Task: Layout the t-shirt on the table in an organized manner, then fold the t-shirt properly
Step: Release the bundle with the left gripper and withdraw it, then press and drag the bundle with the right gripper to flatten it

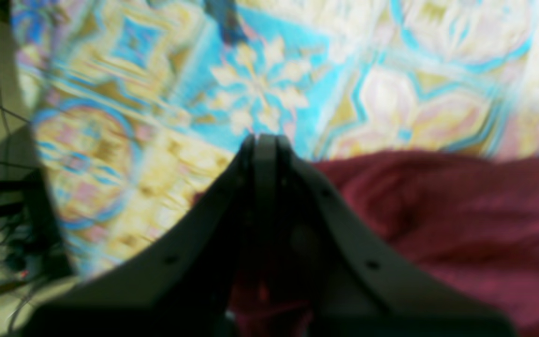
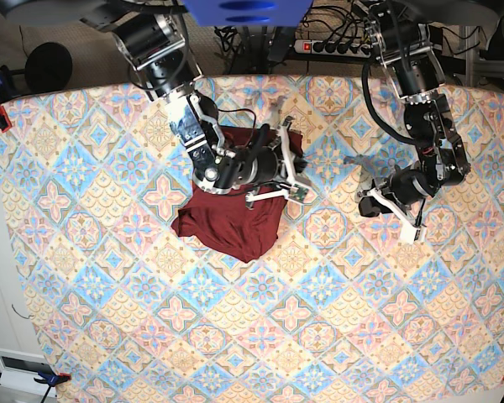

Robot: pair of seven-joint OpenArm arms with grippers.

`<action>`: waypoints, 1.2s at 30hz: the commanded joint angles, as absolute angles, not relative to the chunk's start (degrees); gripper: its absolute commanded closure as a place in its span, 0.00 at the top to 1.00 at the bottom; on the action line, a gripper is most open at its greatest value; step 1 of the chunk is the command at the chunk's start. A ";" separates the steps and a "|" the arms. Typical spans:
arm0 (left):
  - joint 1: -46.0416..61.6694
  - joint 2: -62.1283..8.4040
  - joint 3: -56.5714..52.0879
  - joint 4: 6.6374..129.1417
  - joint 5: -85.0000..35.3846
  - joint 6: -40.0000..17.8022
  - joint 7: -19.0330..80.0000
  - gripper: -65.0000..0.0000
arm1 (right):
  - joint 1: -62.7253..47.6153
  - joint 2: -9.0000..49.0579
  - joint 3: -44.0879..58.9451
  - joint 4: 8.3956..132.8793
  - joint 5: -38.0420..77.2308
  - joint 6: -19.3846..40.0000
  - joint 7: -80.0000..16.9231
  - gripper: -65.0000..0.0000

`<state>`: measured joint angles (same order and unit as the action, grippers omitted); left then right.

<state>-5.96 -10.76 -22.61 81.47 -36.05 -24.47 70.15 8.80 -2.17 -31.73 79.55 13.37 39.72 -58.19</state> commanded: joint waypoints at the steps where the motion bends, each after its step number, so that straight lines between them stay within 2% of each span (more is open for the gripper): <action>1: -6.99 -11.30 -22.73 82.51 -37.23 -24.92 69.41 0.00 | 9.45 -2.51 -31.52 78.46 13.93 40.00 -57.71 0.00; 5: -6.99 -11.30 -22.73 82.51 -37.23 -25.01 69.41 0.00 | 9.45 -2.42 -30.90 74.24 13.93 40.00 -57.71 0.00; 9: -7.16 -11.30 -22.73 82.51 -37.23 -25.01 69.41 0.00 | 9.01 -1.98 -25.80 74.24 13.93 39.08 -57.63 0.00; 17: -7.43 -11.12 -22.73 82.51 -37.23 -25.01 69.32 0.00 | 5.85 4.79 -17.01 74.42 13.93 39.25 -57.54 0.00; 29: -7.43 -11.03 -22.73 82.51 -37.41 -25.10 69.32 0.00 | 6.46 13.05 -16.84 74.42 13.93 39.34 -56.40 0.00; 36: -6.99 -11.30 -22.64 82.51 -42.24 -25.10 69.32 0.00 | 8.48 16.66 -16.84 77.14 13.93 39.34 -56.40 0.00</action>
